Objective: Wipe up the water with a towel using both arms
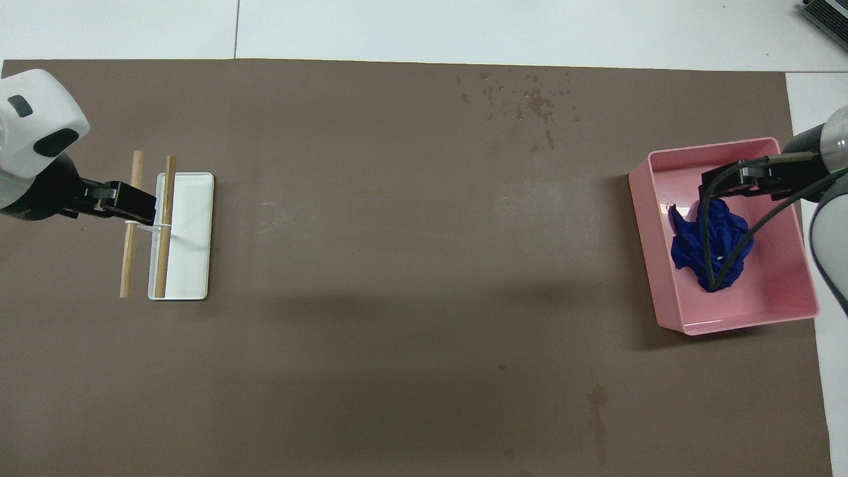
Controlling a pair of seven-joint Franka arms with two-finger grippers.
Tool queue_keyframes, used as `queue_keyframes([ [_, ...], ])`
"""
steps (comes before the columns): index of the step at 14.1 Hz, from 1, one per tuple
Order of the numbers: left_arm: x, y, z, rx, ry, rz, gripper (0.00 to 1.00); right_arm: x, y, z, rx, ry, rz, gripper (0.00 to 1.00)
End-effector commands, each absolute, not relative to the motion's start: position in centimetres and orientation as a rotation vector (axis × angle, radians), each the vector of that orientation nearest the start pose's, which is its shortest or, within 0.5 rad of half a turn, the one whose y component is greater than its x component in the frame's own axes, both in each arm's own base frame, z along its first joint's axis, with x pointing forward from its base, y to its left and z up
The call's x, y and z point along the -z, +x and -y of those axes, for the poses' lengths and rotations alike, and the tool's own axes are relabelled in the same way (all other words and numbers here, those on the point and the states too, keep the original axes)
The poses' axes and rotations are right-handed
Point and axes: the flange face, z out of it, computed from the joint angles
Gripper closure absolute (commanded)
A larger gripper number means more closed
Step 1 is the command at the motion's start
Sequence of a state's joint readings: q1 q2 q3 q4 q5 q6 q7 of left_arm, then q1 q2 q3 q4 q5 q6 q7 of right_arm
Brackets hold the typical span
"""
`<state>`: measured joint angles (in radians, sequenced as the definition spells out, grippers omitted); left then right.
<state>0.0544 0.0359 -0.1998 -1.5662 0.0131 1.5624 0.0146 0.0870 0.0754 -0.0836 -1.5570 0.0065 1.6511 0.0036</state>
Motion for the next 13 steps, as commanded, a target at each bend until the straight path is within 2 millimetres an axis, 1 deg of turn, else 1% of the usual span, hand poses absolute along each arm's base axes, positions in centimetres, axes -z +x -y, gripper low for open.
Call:
queue_keyframes([
  [1,-60.7,55.2,7.5,-0.061,-3.119,-0.252,0.0,-59.6,58.5,-0.6,0.039,-3.117,0.03,0.0],
  [4,-60.7,55.2,7.5,-0.061,-3.119,-0.252,0.0,-60.0,58.3,-0.1,0.025,-3.117,0.019,0.0],
  [6,-60.7,55.2,7.5,-0.061,-3.119,-0.252,0.0,-60.1,57.8,-0.3,-0.009,-3.117,0.025,0.0],
  [10,-60.7,55.2,7.5,-0.061,-3.119,-0.252,0.0,-60.2,57.6,-0.7,-0.009,-3.115,0.036,0.0],
  [13,-60.7,55.2,7.5,-0.061,-3.119,-0.252,0.0,-60.1,57.3,-0.6,-0.014,-3.113,0.031,0.0],
])
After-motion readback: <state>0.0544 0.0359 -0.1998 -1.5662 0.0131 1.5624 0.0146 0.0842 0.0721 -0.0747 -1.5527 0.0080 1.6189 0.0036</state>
